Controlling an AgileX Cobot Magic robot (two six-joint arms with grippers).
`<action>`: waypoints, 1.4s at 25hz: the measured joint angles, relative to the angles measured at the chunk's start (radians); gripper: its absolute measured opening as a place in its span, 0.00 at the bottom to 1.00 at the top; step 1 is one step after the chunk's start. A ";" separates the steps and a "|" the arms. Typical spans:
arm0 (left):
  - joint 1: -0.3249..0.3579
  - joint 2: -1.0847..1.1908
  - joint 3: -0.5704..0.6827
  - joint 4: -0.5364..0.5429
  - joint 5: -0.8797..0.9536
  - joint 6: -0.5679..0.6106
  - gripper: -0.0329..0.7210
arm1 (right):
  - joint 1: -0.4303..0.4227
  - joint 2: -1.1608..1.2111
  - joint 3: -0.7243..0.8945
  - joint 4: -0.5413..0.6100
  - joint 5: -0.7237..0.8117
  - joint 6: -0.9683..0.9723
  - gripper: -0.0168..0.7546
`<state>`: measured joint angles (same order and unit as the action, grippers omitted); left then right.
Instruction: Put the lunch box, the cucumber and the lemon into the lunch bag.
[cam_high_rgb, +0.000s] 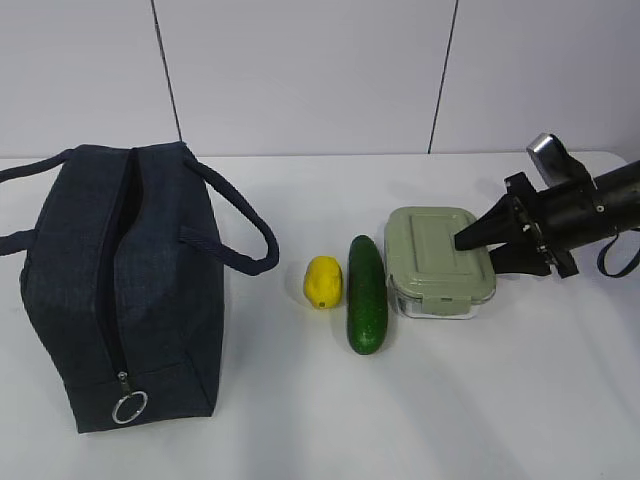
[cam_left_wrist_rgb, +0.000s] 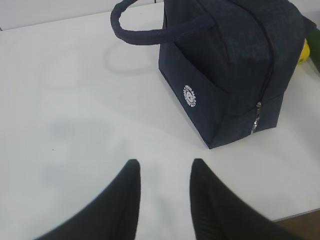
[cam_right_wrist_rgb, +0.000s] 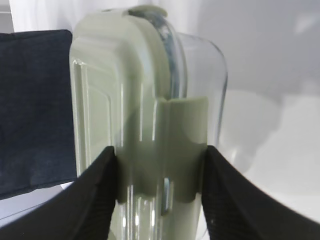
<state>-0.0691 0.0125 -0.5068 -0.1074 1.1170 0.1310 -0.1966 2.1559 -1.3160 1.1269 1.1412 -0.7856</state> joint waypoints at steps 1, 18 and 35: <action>0.000 0.000 0.000 0.000 0.000 0.000 0.37 | 0.007 -0.005 0.000 0.000 0.000 0.003 0.48; 0.000 0.515 -0.287 -0.061 -0.054 -0.169 0.46 | 0.021 -0.078 0.000 -0.001 0.002 0.034 0.48; 0.000 1.251 -0.505 -0.470 -0.148 0.074 0.48 | 0.021 -0.148 0.002 0.012 0.005 0.052 0.48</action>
<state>-0.0691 1.2636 -1.0119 -0.5772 0.9687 0.2050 -0.1755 2.0076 -1.3142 1.1387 1.1459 -0.7334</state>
